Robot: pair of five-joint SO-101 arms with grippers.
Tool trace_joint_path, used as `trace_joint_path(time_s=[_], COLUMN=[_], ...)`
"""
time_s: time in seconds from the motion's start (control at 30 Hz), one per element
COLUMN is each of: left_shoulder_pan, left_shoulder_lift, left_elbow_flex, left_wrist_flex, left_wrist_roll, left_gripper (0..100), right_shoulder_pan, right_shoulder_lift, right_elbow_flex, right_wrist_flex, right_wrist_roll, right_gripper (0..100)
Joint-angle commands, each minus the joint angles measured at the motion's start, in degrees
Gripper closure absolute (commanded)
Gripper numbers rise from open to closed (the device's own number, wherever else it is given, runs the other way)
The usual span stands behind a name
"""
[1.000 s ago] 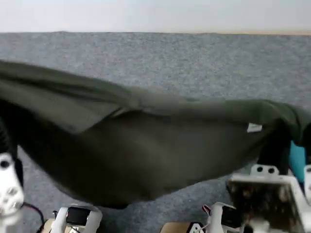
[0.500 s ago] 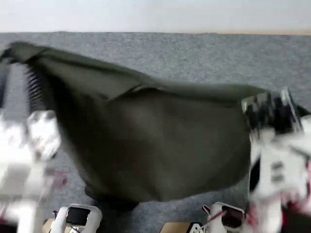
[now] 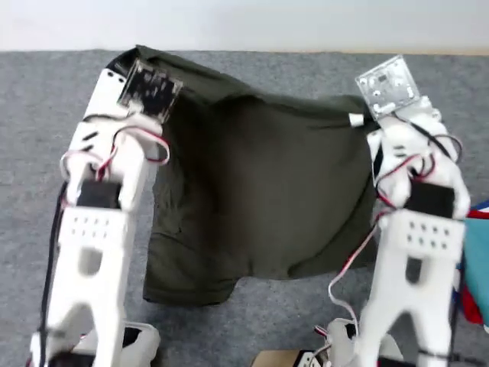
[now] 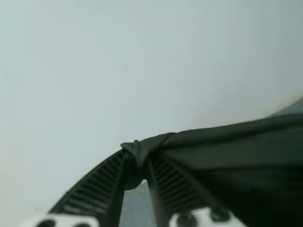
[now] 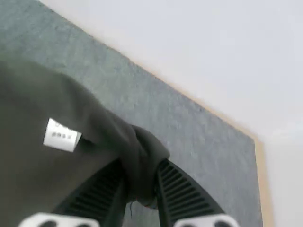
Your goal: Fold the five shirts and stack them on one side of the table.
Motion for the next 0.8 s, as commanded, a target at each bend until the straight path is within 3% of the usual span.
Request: trace_joint_path(time_s=[0.0,0.27,0.63,0.77], left_shoulder_pan=[-2.64,-5.54,-5.36,-5.45], left_shoulder_lift=[11.6,37.36,57.32,60.84], left_elbow_flex=[-8.04,-32.57,-66.59,-75.65], left_wrist_flex=[-4.4,-3.52,17.05,25.76], left_wrist_roll=[-0.35,-0.26,-0.44,-0.44], left_gripper=[100,100,100,100], right_shoulder_pan=[0.75,0.84,1.98,1.98], right_shoulder_lift=[5.58,19.03,38.73,41.98], right_elbow_flex=[-0.53,-5.98,-27.08,-32.44], right_wrist_flex=[-8.75,-17.19,-16.75,-12.0], right_wrist_roll=[-0.09,1.49,1.85,1.93], right_gripper=[98.7,98.7,98.7,98.7])
